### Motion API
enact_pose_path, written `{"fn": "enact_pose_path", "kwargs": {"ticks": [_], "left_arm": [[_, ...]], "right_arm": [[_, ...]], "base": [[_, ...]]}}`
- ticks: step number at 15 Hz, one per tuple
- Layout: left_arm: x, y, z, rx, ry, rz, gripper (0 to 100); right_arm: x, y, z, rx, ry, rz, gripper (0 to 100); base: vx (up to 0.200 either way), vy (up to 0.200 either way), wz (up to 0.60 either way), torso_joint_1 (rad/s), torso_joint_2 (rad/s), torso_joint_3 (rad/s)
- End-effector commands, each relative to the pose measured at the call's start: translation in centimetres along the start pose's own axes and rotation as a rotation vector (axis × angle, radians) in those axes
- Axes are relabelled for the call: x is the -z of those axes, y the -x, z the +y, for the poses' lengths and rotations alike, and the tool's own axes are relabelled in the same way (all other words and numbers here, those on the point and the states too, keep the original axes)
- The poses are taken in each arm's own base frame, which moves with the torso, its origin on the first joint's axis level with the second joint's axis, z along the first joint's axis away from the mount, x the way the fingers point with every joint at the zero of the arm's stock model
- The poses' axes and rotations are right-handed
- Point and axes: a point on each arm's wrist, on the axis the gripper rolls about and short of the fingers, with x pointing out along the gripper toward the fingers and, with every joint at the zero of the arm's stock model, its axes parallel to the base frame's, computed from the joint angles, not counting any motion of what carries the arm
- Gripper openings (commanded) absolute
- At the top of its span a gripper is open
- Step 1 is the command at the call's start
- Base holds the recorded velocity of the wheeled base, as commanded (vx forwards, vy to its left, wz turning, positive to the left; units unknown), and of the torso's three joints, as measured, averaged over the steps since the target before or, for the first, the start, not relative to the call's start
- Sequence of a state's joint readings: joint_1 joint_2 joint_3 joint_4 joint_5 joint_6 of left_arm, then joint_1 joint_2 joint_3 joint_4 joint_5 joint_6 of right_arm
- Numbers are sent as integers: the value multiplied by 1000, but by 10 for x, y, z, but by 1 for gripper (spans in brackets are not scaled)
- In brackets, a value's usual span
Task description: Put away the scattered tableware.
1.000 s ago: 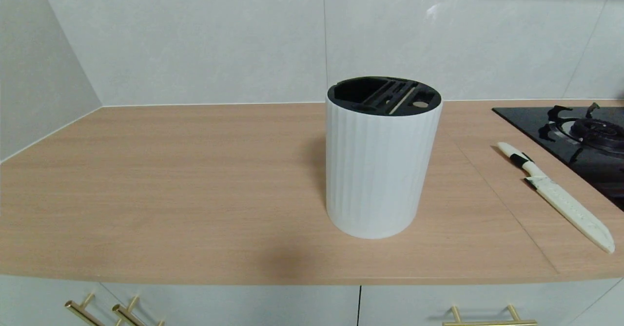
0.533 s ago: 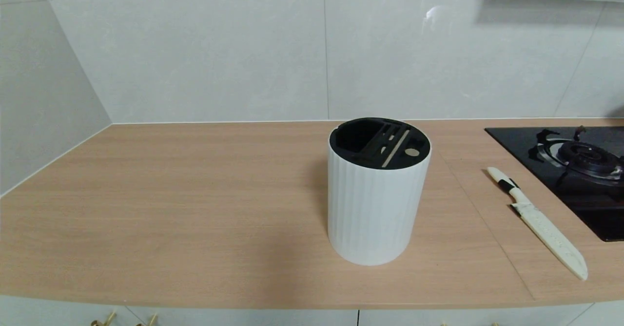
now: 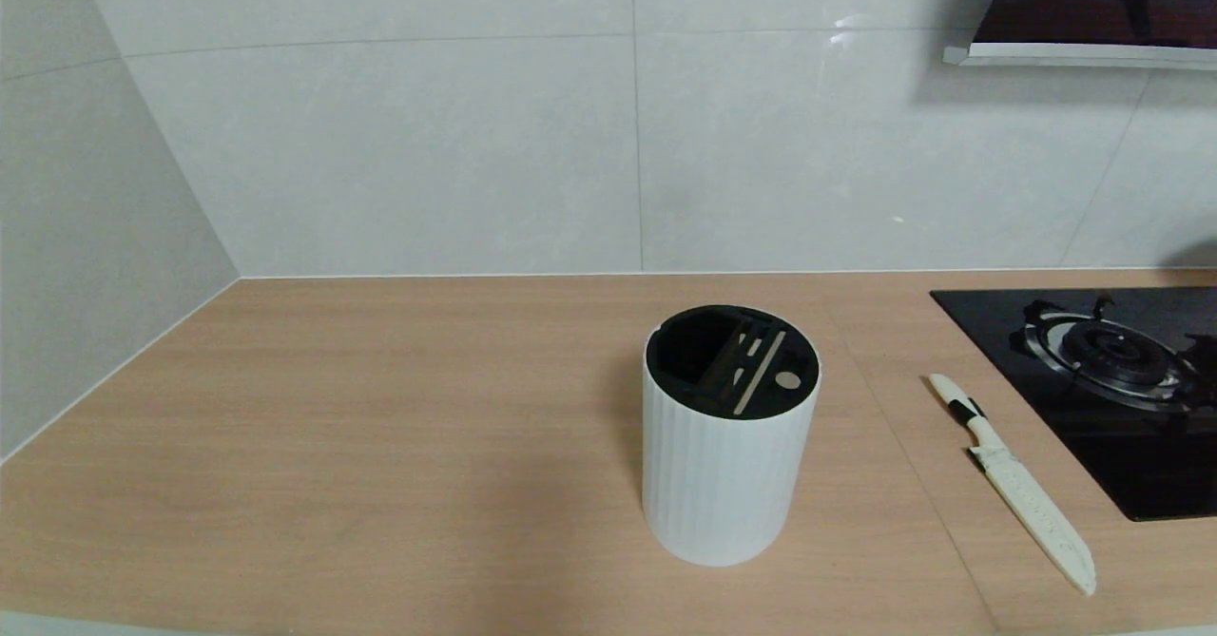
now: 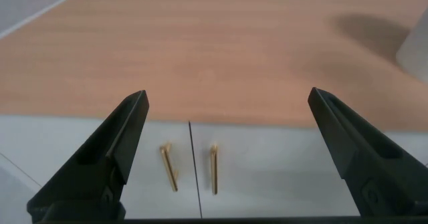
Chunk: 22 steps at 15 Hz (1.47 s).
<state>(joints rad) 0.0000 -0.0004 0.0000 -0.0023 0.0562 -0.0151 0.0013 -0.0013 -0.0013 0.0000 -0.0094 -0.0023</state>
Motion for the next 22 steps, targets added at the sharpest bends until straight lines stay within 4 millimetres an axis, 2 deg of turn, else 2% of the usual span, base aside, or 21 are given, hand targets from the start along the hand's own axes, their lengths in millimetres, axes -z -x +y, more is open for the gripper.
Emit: {"fn": "enact_pose_path", "kwargs": {"ticks": [1, 12, 16, 19, 21, 22], "left_arm": [[0, 0, 0, -1, 0, 0, 100], [0, 0, 0, -1, 0, 0, 100], [0, 0, 0, -1, 0, 0, 100], [0, 0, 0, -1, 0, 0, 100], [0, 0, 0, -1, 0, 0, 100], [0, 0, 0, -1, 0, 0, 100]], "right_arm": [[0, 0, 0, 0, 1, 1, 100], [0, 0, 0, 0, 1, 1, 100], [0, 0, 0, -2, 1, 1, 100], [-2, 0, 0, -5, 64, -5, 100], [-48, -2, 0, -55, 27, -18, 100], [-64, -6, 1, -59, -2, -2, 100]], "base": [[0, 0, 0, 271, -583, -334], [0, 0, 0, 206, -443, -241], [0, 0, 0, 9, -16, -9], [0, 0, 0, 0, 0, 0], [0, 0, 0, 0, 0, 0], [0, 0, 0, 0, 0, 0]]}}
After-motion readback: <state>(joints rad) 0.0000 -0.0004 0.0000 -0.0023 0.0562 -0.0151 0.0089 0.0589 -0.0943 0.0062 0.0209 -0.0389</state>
